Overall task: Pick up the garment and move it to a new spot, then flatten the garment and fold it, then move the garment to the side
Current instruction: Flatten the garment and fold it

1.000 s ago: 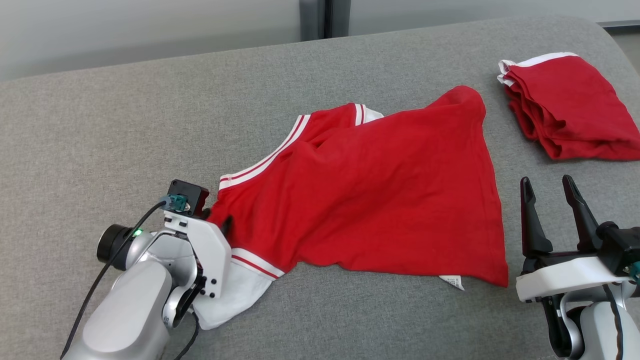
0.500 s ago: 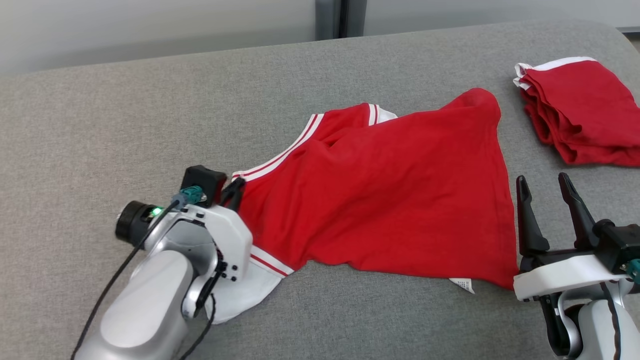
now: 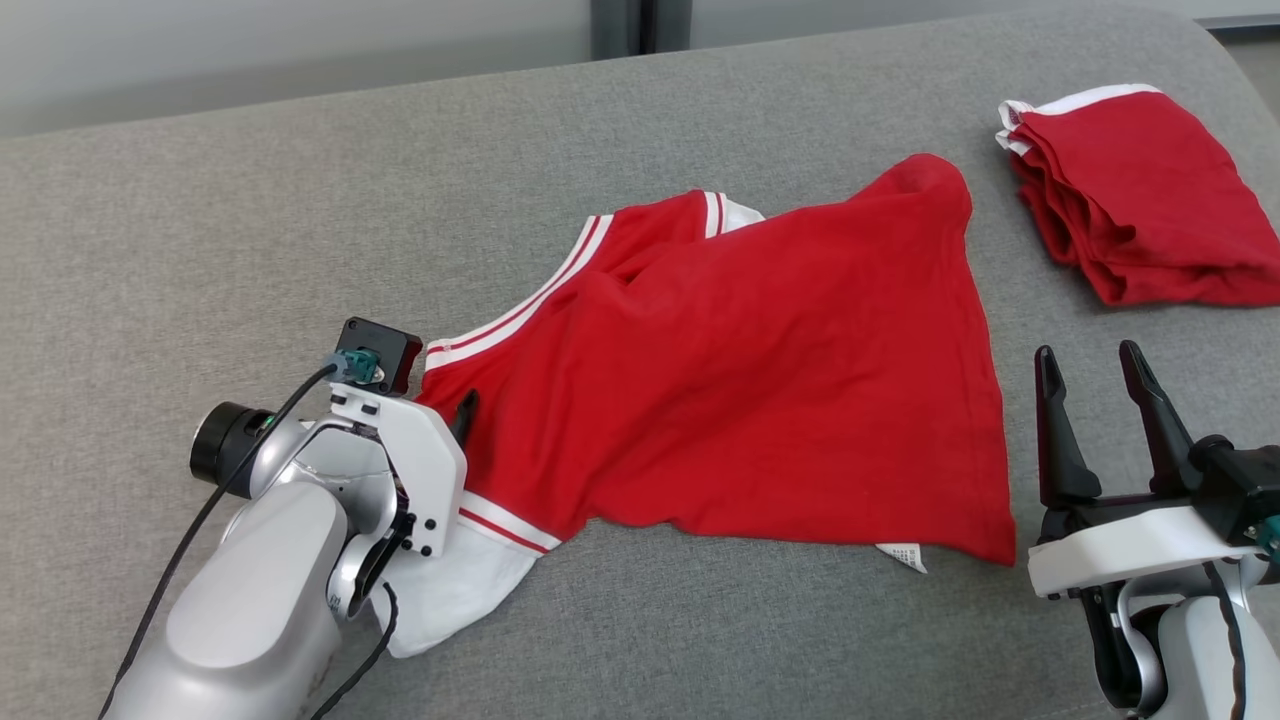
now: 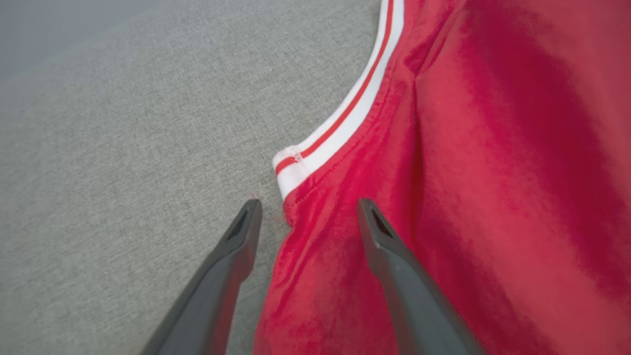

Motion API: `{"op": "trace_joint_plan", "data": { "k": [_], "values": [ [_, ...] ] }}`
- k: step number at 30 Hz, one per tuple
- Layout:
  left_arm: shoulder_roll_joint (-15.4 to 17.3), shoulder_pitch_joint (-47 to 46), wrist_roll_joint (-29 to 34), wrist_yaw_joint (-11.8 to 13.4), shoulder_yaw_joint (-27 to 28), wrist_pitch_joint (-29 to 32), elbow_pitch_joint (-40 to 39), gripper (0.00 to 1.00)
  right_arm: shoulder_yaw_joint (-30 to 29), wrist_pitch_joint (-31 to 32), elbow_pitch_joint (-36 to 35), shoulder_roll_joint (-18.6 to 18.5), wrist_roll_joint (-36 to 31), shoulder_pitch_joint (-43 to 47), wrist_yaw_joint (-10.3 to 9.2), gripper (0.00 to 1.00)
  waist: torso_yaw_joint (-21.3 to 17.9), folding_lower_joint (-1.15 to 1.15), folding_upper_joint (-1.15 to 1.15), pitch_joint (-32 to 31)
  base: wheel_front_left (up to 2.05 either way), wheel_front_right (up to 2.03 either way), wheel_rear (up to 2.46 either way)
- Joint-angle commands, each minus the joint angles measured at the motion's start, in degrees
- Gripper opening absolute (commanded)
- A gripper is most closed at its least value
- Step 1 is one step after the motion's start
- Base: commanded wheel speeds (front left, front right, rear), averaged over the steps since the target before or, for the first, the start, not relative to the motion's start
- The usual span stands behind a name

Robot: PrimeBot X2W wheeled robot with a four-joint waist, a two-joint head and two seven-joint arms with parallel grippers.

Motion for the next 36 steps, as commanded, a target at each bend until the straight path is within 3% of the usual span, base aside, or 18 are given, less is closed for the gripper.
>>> {"op": "trace_joint_plan", "data": {
  "k": [1, 7, 8, 9, 10, 11, 15, 26, 36],
  "values": [
    [0.27, -1.25, -0.05, 0.19, 0.04, 0.33, 0.43, 1.0, 0.09, -0.35, -0.36, -0.28, 0.37, -0.6, 0.01, 1.0, -0.38, 0.0, 0.0, 0.31, 0.0, 0.0, 0.0],
    [-0.05, -3.03, -0.21, 0.13, -0.41, 1.41, 3.29, 1.0, 0.21, -0.66, 0.21, -0.28, 0.69, -1.0, 0.01, 1.0, -1.26, 0.0, 0.0, 1.05, 0.0, 0.0, 0.0],
    [-0.16, -3.23, -0.17, 0.07, -0.51, 1.39, 3.79, 0.91, 0.22, -0.71, 0.31, -0.27, 0.67, -1.05, 0.01, 1.0, -1.39, 0.0, 0.0, 1.13, 0.0, 0.0, 0.0],
    [-0.32, -3.48, -0.15, -0.08, -0.68, 1.31, 4.3, 0.55, 0.15, -0.61, 0.41, -0.28, 0.67, -1.09, 0.01, 1.0, -1.5, 0.0, 0.0, 1.18, 0.0, 0.0, 0.0],
    [-0.46, -3.73, -0.06, -0.31, -0.84, 1.25, 4.67, 0.31, 0.08, -0.64, 0.51, -0.27, 0.6, -1.17, 0.01, 1.0, -1.57, 0.0, 0.0, 1.22, 0.0, 0.0, 0.0],
    [-0.62, -3.99, -0.02, -0.47, -0.93, 0.93, 4.98, 0.0, 0.03, -0.67, 0.61, -0.27, 0.59, -1.25, 0.01, 1.0, -1.6, 0.0, 0.0, 1.23, 0.0, 0.0, 0.0],
    [-1.13, -4.96, 0.15, -0.45, -1.15, -0.78, 5.18, 0.0, -0.33, -0.92, 0.92, -0.27, 0.51, -1.05, 0.01, 1.0, -1.35, 0.0, 0.0, 1.04, 0.0, 0.0, 0.0],
    [-2.35, -11.24, 2.96, 2.64, -0.15, -8.51, 0.64, 0.0, 0.68, -1.23, 0.81, -0.28, 0.98, -2.28, 0.01, 1.0, -1.47, 0.0, 0.0, 2.61, 0.0, 0.0, 0.0],
    [-4.37, -19.94, 3.2, 3.71, 1.35, -14.16, 10.67, 0.0, 1.93, -1.37, 1.57, -0.25, 1.91, -4.35, 0.01, 1.0, -7.18, 0.0, 0.0, 6.77, 0.0, 0.0, 0.0]
  ]
}}
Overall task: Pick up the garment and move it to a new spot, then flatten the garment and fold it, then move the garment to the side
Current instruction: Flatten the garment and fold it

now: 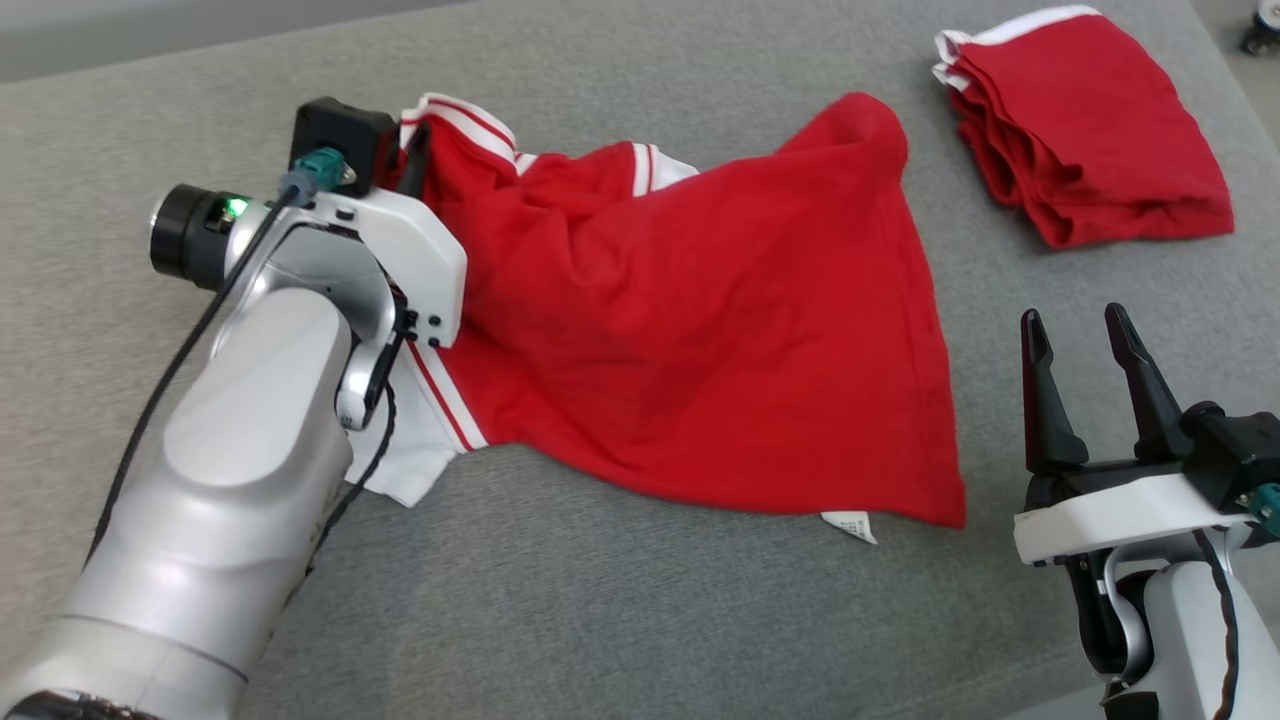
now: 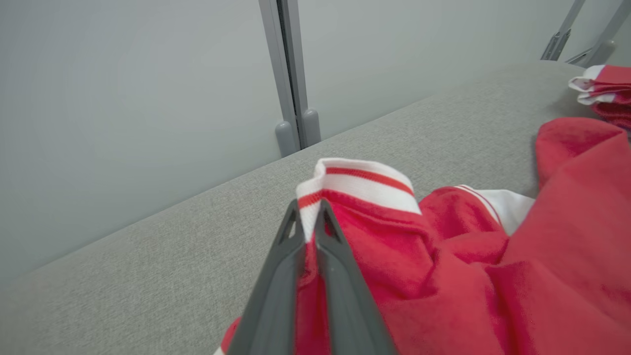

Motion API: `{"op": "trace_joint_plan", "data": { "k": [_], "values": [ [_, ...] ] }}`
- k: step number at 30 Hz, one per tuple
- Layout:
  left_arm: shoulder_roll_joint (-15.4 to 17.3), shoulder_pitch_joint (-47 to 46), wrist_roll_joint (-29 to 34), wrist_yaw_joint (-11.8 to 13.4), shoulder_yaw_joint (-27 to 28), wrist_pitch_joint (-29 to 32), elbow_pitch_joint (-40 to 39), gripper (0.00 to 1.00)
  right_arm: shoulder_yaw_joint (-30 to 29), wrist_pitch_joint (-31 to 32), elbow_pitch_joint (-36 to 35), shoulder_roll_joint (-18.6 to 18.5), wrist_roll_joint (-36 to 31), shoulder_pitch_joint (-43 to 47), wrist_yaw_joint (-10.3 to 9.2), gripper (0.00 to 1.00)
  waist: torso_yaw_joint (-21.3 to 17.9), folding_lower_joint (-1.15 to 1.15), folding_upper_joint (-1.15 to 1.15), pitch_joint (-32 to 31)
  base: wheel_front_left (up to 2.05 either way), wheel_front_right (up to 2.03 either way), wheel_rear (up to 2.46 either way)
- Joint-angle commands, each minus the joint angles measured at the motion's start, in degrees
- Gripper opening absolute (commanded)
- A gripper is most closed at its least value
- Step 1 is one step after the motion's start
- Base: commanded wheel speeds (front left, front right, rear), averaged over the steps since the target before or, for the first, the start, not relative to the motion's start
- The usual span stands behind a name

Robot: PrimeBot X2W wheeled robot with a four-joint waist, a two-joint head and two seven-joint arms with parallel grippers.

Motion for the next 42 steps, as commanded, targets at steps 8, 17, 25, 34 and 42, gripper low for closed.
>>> {"op": "trace_joint_plan", "data": {
  "k": [8, 17, 25, 34, 42],
  "values": [
    [-1.71, -4.44, -1.77, -1.07, 1.71, -6.52, 9.22, 1.0, 0.02, -0.64, 0.89, -0.24, 0.93, -0.77, 0.01, 1.0, -2.7, 0.0, 0.0, 2.4, 0.0, 0.0, 0.0],
    [-4.51, -4.74, -3.57, -4.05, 1.1, -9.86, 13.66, 1.0, -0.57, -0.68, 1.59, -0.26, -0.19, -0.13, 0.01, 1.0, 1.39, 0.0, 0.0, -1.37, 0.0, 0.0, 0.0],
    [-5.1, 0.04, -6.39, -4.6, 2.29, -11.55, 16.36, 1.0, -0.82, -0.65, 2.23, -0.26, -1.29, 1.99, 0.01, 1.0, 6.31, 0.0, 0.0, -7.0, 0.0, 0.0, 0.0],
    [-3.24, 6.97, -8.85, -3.84, 3.23, -9.35, 20.1, 1.0, -1.43, 0.37, 1.21, -0.25, -1.81, 4.03, 0.01, 1.0, 8.56, 0.0, 0.0, -8.98, 0.0, 0.0, 0.0],
    [-3.19, 8.94, -8.69, -3.82, 1.91, -7.22, 22.0, 1.0, -0.65, 1.09, -0.19, -0.26, -1.54, 3.66, 0.01, 1.0, 7.81, 0.0, 0.0, -7.53, 0.0, 0.0, 0.0]
  ]
}}
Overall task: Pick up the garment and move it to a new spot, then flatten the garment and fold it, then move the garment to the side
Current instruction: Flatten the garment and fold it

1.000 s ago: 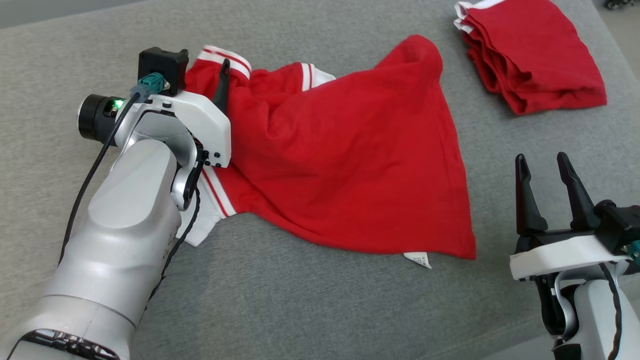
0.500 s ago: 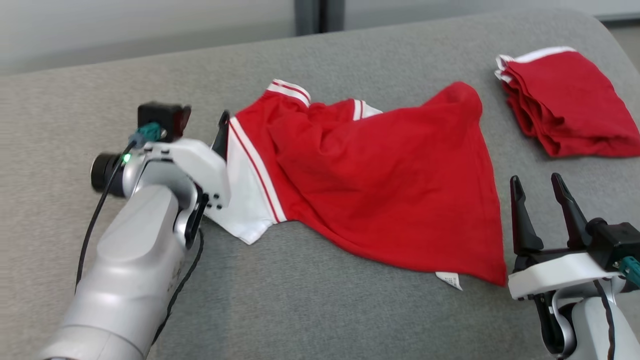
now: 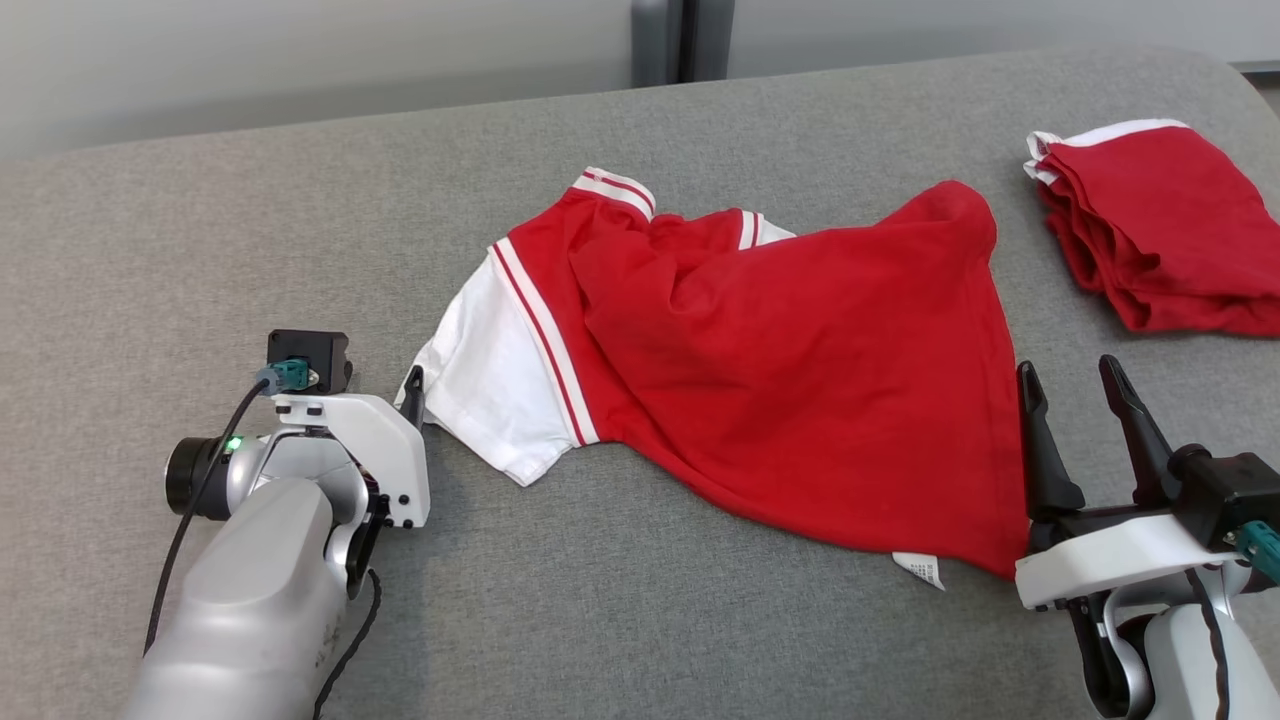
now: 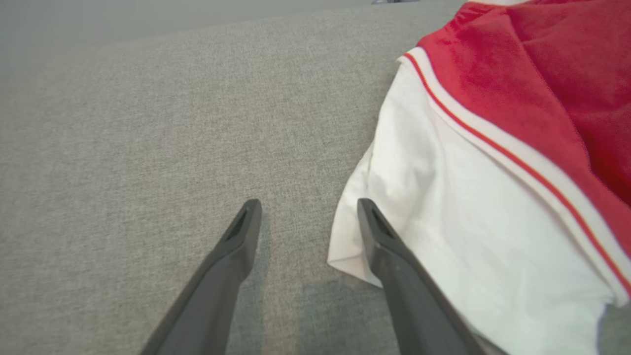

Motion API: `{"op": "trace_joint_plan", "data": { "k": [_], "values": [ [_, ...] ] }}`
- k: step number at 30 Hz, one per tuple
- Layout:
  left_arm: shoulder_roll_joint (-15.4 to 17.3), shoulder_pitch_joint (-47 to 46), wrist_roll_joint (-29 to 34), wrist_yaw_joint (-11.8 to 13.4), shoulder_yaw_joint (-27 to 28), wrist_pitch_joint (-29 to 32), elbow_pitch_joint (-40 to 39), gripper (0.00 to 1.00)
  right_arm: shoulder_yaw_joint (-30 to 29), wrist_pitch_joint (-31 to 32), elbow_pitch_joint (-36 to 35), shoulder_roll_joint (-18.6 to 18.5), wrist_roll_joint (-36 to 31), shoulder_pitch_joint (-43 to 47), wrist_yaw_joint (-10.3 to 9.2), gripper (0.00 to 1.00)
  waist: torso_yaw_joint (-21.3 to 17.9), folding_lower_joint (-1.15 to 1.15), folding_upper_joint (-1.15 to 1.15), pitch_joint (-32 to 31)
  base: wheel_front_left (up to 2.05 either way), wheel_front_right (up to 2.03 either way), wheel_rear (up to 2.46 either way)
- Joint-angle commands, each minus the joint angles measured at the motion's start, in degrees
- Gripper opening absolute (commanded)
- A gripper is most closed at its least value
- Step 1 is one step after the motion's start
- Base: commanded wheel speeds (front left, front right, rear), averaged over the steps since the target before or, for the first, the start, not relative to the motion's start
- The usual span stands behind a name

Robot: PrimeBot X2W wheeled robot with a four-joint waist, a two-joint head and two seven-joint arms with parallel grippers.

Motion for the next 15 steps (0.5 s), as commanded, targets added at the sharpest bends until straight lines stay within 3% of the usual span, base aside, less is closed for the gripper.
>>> {"op": "trace_joint_plan", "data": {
  "k": [1, 6, 8, 9, 11, 12, 15],
  "values": [
    [-0.01, 0.24, 0.26, 0.35, -0.4, 0.38, 0.56, 1.0, 0.06, 0.22, -0.56, -0.31, 0.04, -0.37, 0.01, 1.0, -0.71, 0.0, 0.0, 0.79, 0.0, 0.0, 0.0],
    [-0.75, 0.05, 0.23, -0.95, -1.64, 2.93, 1.91, 1.0, -0.73, 0.22, -0.73, -0.3, -0.34, -0.4, 0.01, 1.0, -1.39, 0.0, 0.0, 1.59, 0.0, 0.0, 0.0],
    [-0.86, 0.1, 0.22, -1.1, -1.89, 3.4, 2.13, 0.96, -0.77, 0.19, -0.79, -0.3, -0.32, -0.36, 0.01, 1.0, -1.51, 0.0, 0.0, 1.67, 0.0, 0.0, 0.0],
    [-0.9, 0.17, 0.23, -1.14, -2.05, 3.5, 2.26, 0.71, -0.83, 0.16, -0.86, -0.29, -0.26, -0.32, 0.01, 1.0, -1.63, 0.0, 0.0, 1.73, 0.0, 0.0, 0.0],
    [-0.88, 0.27, 0.11, -1.26, -2.2, 3.52, 2.4, 0.09, -1.0, 0.1, -0.94, -0.3, -0.12, -0.24, 0.01, 1.0, -1.76, 0.0, 0.0, 1.79, 0.0, 0.0, 0.0],
    [-0.87, 0.4, 0.14, -1.34, -2.32, 3.45, 2.42, 0.0, -1.1, 0.06, -0.94, -0.3, -0.08, -0.19, 0.01, 1.0, -1.74, 0.0, 0.0, 1.79, 0.0, 0.0, 0.0],
    [-0.66, 1.02, 0.4, -1.52, -2.76, 3.03, 2.06, 0.0, -1.58, -0.07, -0.76, -0.3, -0.08, 0.01, 0.01, 1.0, -1.4, 0.0, 0.0, 1.65, 0.0, 0.0, 0.0]
  ]
}}
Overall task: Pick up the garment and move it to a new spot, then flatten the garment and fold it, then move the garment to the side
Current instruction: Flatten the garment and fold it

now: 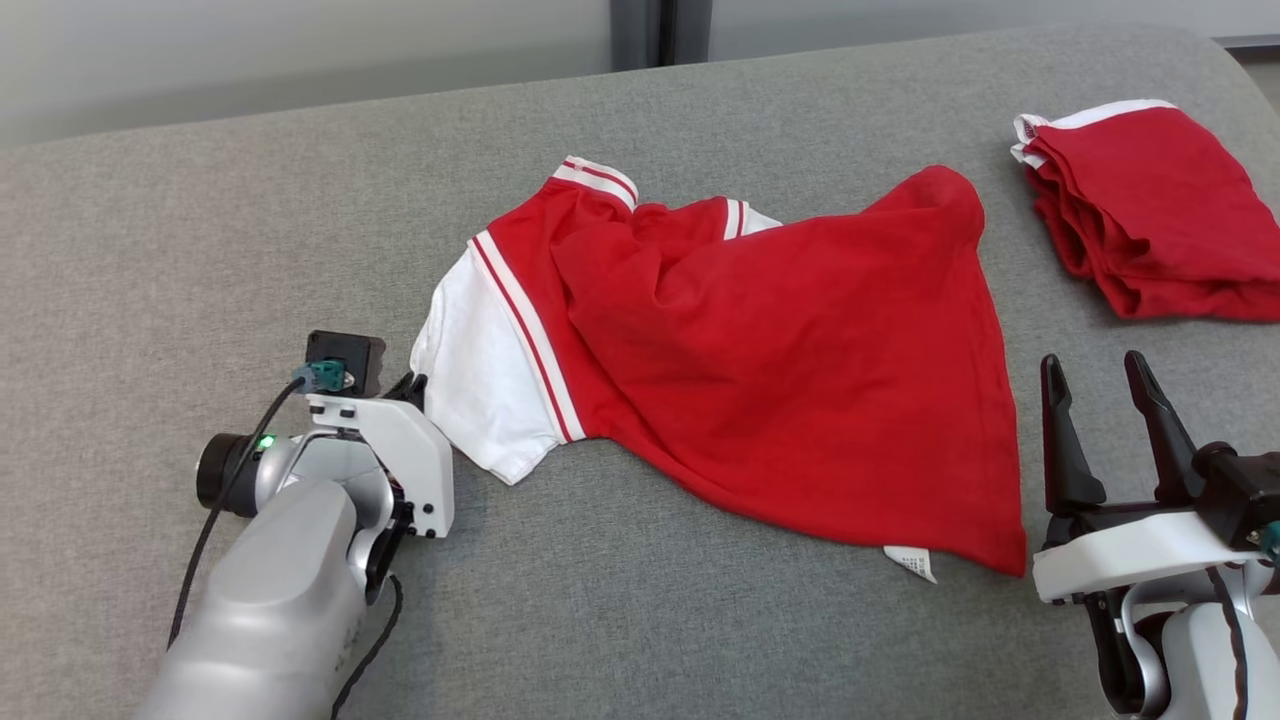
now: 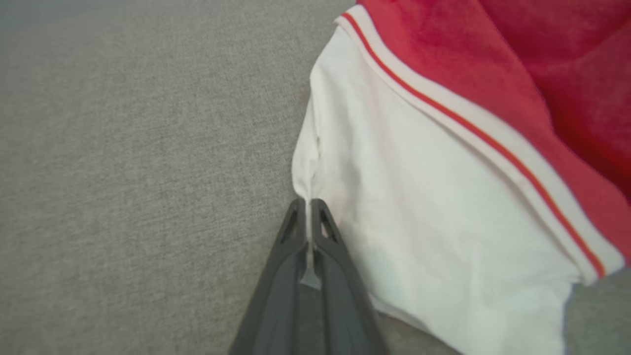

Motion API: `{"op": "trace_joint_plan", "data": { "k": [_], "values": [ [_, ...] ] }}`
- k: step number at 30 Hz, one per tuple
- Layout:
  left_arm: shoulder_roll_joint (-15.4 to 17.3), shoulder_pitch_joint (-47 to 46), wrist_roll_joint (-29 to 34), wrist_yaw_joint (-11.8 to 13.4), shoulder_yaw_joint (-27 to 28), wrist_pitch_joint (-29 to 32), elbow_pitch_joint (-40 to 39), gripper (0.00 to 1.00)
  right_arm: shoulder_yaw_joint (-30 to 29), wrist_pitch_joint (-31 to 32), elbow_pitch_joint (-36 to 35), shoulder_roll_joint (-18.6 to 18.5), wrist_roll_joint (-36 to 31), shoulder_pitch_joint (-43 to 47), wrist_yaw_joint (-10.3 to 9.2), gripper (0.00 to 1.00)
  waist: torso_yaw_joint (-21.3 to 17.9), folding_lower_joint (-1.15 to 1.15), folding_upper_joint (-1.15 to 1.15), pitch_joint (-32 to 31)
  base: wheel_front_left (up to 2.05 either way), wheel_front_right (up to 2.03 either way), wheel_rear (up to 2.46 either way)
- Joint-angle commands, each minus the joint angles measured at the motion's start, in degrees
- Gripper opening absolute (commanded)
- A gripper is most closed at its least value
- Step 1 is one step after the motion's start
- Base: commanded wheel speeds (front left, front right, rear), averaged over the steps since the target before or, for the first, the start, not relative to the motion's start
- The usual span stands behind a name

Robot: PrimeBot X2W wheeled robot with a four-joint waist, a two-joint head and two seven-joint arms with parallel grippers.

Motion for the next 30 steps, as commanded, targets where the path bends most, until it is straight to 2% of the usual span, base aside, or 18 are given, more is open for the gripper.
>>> {"op": "trace_joint_plan", "data": {
  "k": [1, 4, 13, 19, 25, 27, 28, 30],
  "values": [
    [0.48, 1.7, 0.42, -0.23, -0.38, 0.11, 0.4, 0.0, -0.36, -0.38, 0.07, -0.3, 0.07, 0.15, 0.01, 1.0, 0.37, 0.0, 0.0, -0.18, 0.0, 0.0, 0.0],
    [0.89, 2.63, 0.12, -0.27, -0.25, -1.6, -0.97, 0.0, -0.75, -0.51, 0.15, -0.29, 0.27, 0.47, 0.01, 1.0, 1.28, 0.0, 0.0, -0.62, 0.0, 0.0, 0.0],
    [4.15, 8.88, -2.41, 2.02, 2.27, -5.41, -9.29, 0.0, -2.18, -0.1, -0.44, -0.3, -0.56, 1.75, 0.01, 1.0, 4.55, 0.0, 0.0, -2.05, 0.0, 0.0, 0.0],
    [7.92, 17.26, -5.17, 5.38, 5.07, -4.02, -19.19, 0.0, -3.55, 0.83, -1.23, -0.31, -1.5, 3.26, 0.0, 1.0, 5.2, 0.0, 0.0, -2.36, 0.0, 0.0, 0.0],
    [10.98, 25.49, -7.25, 9.85, 7.72, -2.54, -31.62, 0.0, -5.95, 1.6, -2.63, -0.3, -2.58, 4.9, 0.0, 1.0, 4.56, 0.0, 0.0, -2.07, 0.0, 0.0, 0.0],
    [11.58, 27.66, -7.56, 11.14, 8.21, -2.42, -35.27, 0.53, -6.62, 1.72, -3.14, -0.3, -2.49, 5.28, 0.01, 1.0, 4.15, 0.0, 0.0, -2.05, 0.0, 0.0, 0.0],
    [11.69, 28.59, -7.81, 11.69, 8.54, -2.64, -36.93, 0.98, -7.11, 1.66, -3.31, -0.32, -2.43, 5.57, 0.0, 1.0, 3.94, 0.0, 0.0, -2.03, 0.0, 0.0, 0.0],
    [11.91, 30.29, -7.91, 12.8, 9.02, -3.25, -39.81, 1.0, -8.31, 1.6, -3.63, -0.3, -2.46, 5.96, 0.0, 1.0, 3.53, 0.0, 0.0, -2.02, 0.0, 0.0, 0.0]
  ]
}}
